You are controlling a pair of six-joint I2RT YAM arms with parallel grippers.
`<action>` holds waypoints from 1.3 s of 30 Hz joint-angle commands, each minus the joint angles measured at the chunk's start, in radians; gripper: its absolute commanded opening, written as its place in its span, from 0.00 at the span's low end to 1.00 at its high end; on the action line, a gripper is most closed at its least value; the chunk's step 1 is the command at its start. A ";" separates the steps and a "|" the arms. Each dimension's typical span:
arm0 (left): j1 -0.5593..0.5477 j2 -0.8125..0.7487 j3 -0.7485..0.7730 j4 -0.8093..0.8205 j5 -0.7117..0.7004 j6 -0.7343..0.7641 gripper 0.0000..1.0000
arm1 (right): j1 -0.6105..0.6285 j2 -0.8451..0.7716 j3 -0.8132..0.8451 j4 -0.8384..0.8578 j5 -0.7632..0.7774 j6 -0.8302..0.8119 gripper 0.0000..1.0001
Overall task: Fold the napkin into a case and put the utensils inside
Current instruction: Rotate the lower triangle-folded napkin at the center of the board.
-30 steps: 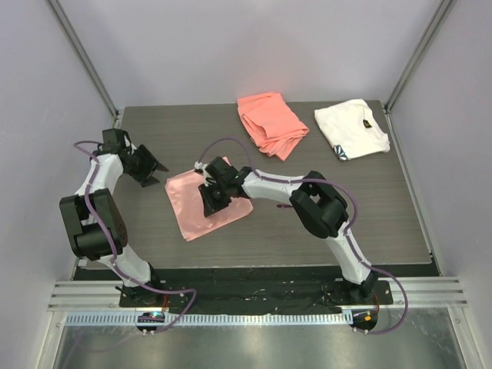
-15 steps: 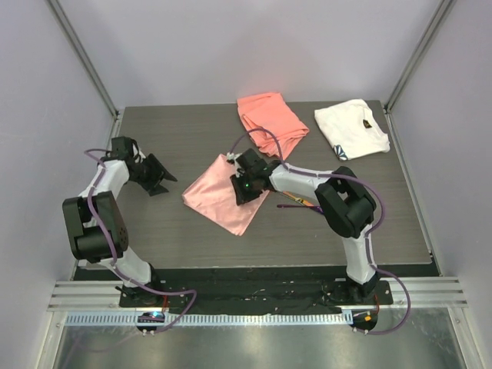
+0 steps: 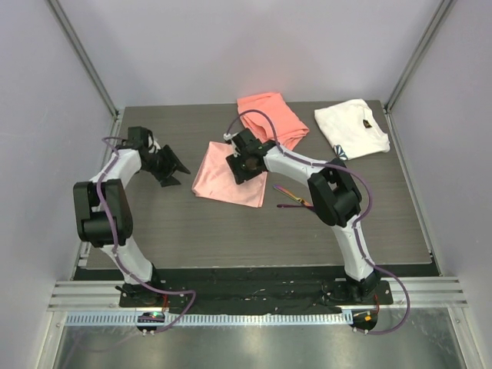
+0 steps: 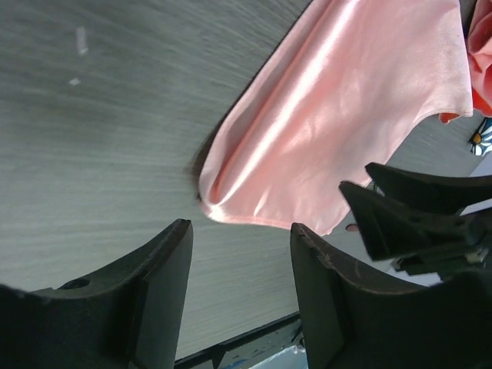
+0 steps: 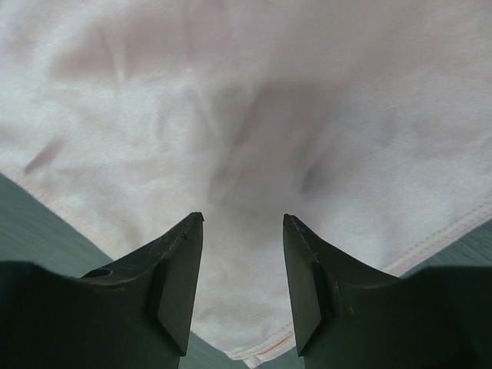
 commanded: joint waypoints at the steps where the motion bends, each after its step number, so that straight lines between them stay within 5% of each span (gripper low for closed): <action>1: -0.044 0.087 0.074 0.022 0.065 0.001 0.55 | 0.013 -0.063 0.023 -0.004 -0.146 0.055 0.52; 14: -0.116 0.188 0.104 0.002 -0.025 0.064 0.52 | 0.013 -0.077 -0.128 0.062 -0.142 0.086 0.52; 27: -0.122 0.138 -0.031 -0.015 -0.036 0.081 0.50 | 0.016 -0.086 -0.191 0.112 -0.197 0.129 0.52; 39: -0.042 0.003 -0.215 0.028 0.084 0.043 0.28 | 0.064 -0.123 -0.283 0.154 -0.203 0.154 0.52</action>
